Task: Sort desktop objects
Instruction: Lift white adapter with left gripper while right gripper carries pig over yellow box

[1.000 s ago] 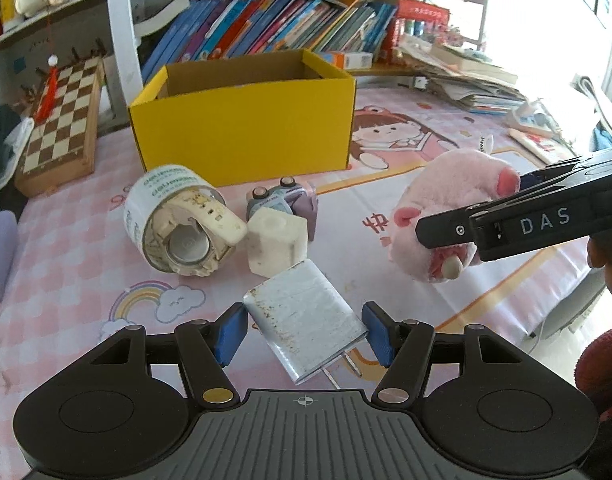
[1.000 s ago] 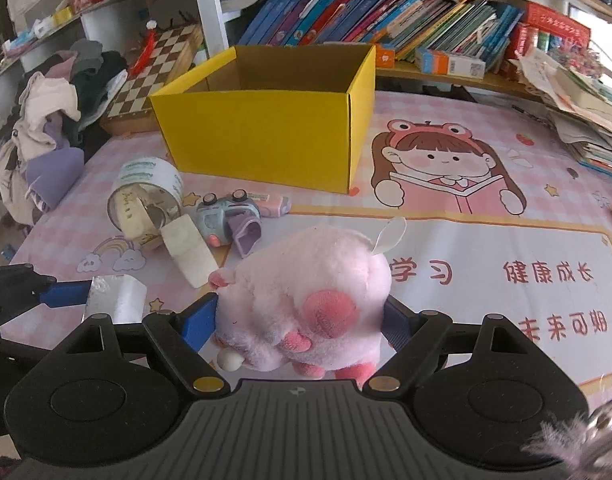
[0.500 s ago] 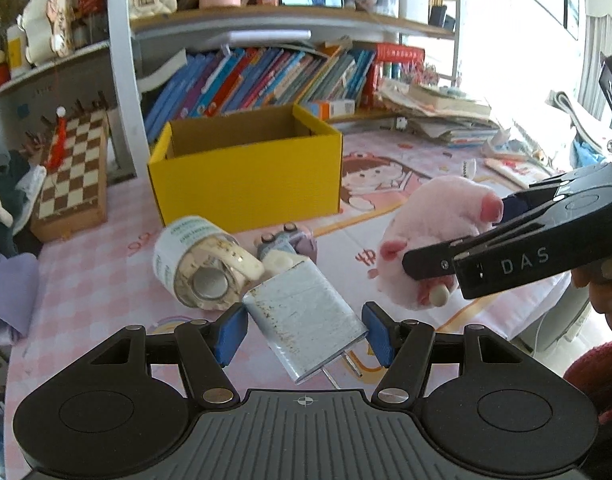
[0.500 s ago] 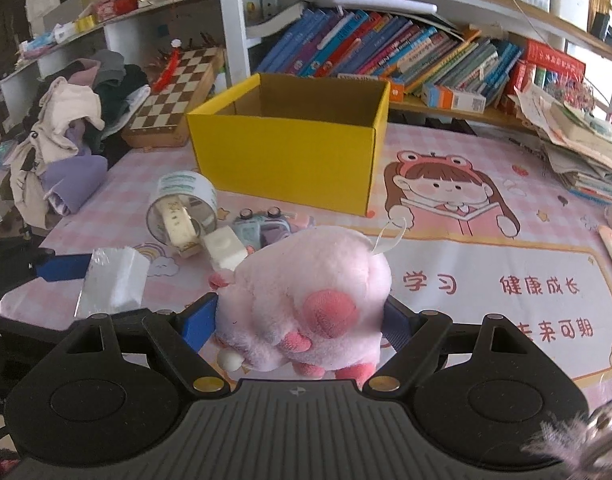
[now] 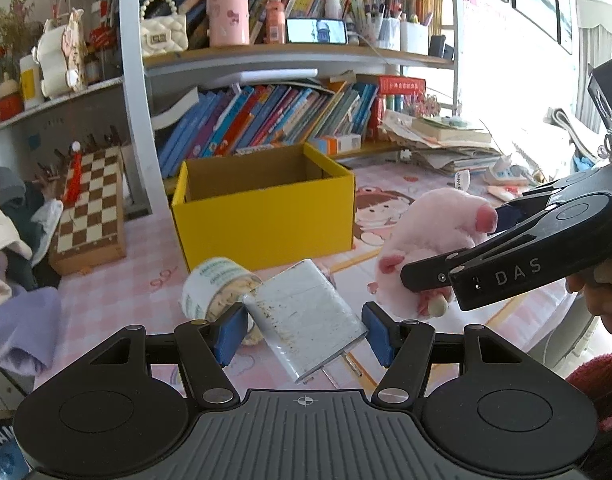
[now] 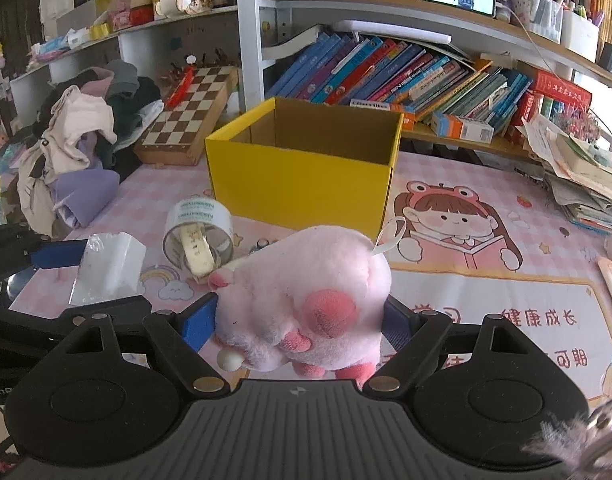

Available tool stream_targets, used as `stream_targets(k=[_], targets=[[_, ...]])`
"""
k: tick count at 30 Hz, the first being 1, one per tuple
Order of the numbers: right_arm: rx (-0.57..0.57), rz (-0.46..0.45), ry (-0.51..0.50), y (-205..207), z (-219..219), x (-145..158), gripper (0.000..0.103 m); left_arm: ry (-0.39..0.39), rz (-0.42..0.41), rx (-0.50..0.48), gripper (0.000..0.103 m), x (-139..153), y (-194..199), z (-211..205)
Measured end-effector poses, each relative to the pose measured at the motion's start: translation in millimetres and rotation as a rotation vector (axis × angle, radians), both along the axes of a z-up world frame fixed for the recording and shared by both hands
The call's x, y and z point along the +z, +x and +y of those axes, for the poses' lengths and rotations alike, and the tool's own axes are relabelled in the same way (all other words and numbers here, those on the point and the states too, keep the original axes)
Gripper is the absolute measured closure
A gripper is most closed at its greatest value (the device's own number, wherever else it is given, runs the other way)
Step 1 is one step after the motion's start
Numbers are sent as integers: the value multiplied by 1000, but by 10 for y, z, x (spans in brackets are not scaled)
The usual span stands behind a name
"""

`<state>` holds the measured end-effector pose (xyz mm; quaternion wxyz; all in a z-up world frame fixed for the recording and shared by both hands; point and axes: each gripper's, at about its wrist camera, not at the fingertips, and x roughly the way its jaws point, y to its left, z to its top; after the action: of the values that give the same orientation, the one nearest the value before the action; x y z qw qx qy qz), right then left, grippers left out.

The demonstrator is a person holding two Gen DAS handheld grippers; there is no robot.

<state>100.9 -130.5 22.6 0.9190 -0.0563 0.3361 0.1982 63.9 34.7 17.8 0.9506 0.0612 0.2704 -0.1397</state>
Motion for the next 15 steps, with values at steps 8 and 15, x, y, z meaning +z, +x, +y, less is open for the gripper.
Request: stream_targets(k=[8, 15], targets=[[18, -13, 14, 151, -27, 87, 21, -6, -24, -3, 41, 85, 127, -44], [51, -18, 26, 426, -74, 141, 21, -7, -38, 19, 41, 148, 331, -110]])
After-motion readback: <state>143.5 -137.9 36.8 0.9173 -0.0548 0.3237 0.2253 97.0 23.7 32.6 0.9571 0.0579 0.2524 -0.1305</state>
